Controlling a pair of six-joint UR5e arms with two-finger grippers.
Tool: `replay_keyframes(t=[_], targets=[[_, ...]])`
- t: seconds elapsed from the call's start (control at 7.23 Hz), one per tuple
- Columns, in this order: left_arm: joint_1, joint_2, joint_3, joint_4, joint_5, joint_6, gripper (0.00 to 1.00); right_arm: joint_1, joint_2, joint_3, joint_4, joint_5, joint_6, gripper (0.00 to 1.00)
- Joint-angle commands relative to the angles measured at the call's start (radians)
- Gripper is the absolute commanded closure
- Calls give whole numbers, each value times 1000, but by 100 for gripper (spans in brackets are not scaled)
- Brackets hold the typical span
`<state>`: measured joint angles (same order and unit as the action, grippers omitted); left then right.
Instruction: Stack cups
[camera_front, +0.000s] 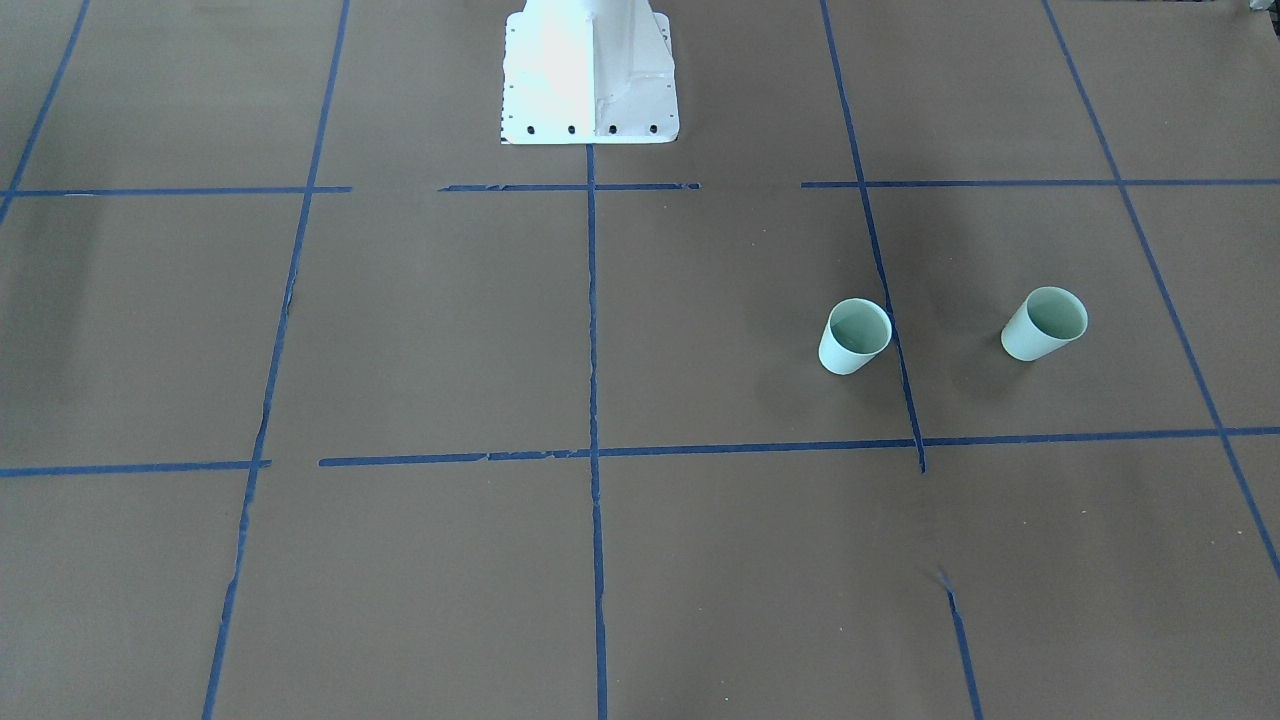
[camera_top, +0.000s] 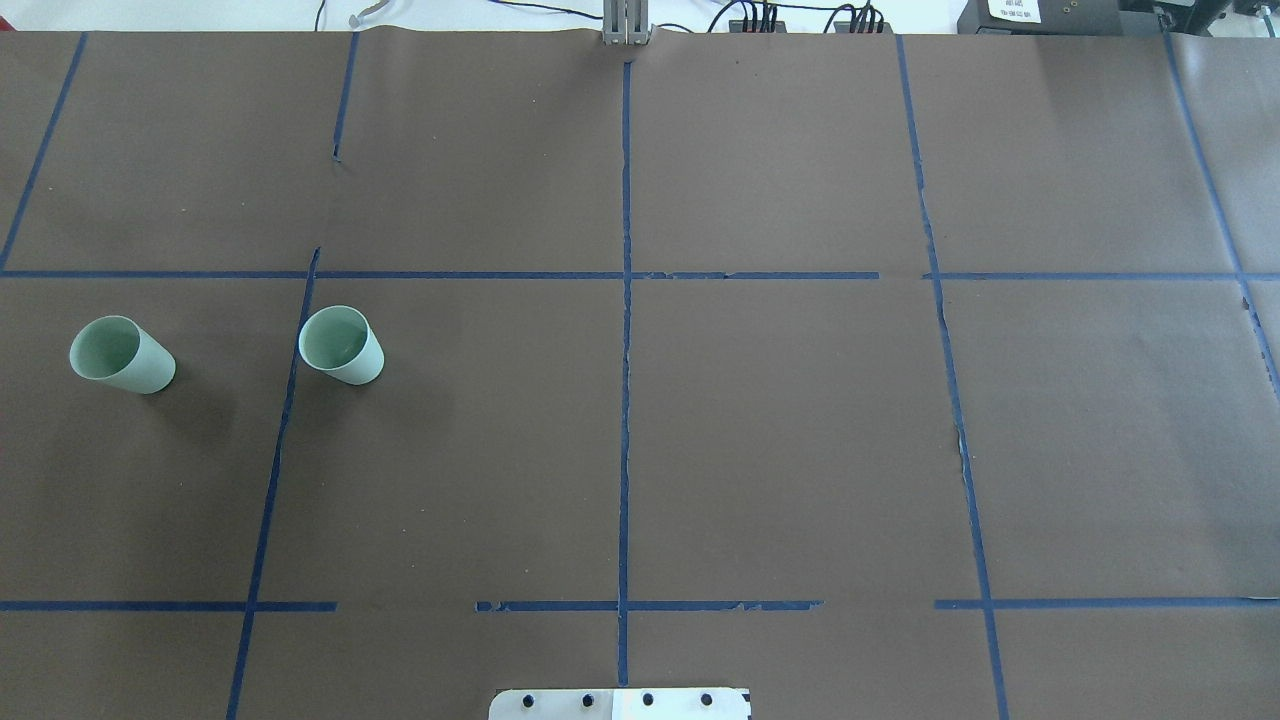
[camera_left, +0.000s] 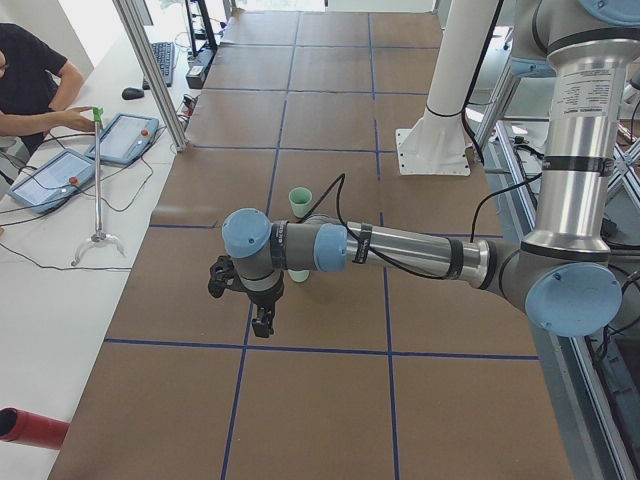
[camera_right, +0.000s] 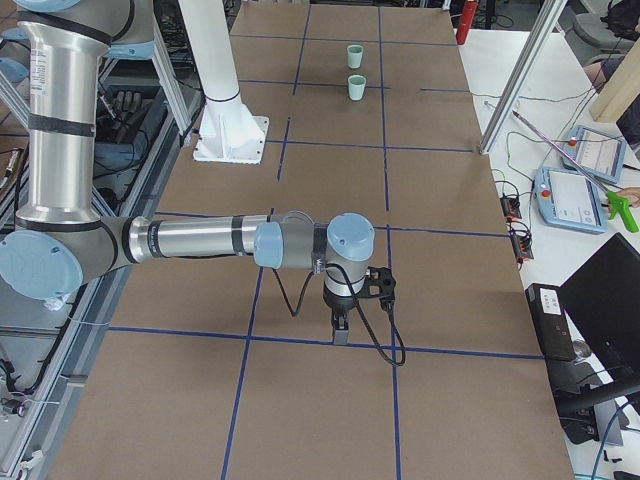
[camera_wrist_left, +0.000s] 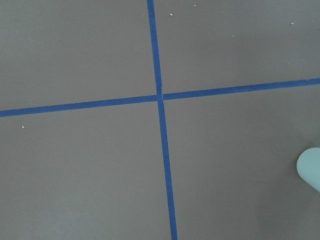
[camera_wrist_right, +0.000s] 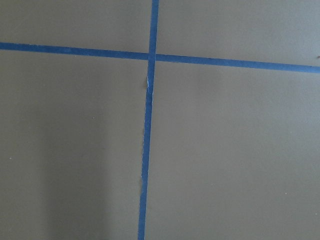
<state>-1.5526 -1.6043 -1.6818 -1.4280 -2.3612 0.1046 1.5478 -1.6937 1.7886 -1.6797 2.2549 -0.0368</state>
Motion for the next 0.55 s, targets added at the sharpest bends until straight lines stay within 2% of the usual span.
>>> replay_keyframes(t=[0.0, 0.14, 0.41], targets=[[0, 6, 10, -31, -12, 1, 0, 0, -1, 0, 0, 0, 0, 0], [0, 9, 29, -128, -12, -5, 0, 0, 0, 0, 0, 0, 0, 0], [2, 15, 33, -152, -18, -6, 0, 0, -1, 0, 0, 0, 0, 0]])
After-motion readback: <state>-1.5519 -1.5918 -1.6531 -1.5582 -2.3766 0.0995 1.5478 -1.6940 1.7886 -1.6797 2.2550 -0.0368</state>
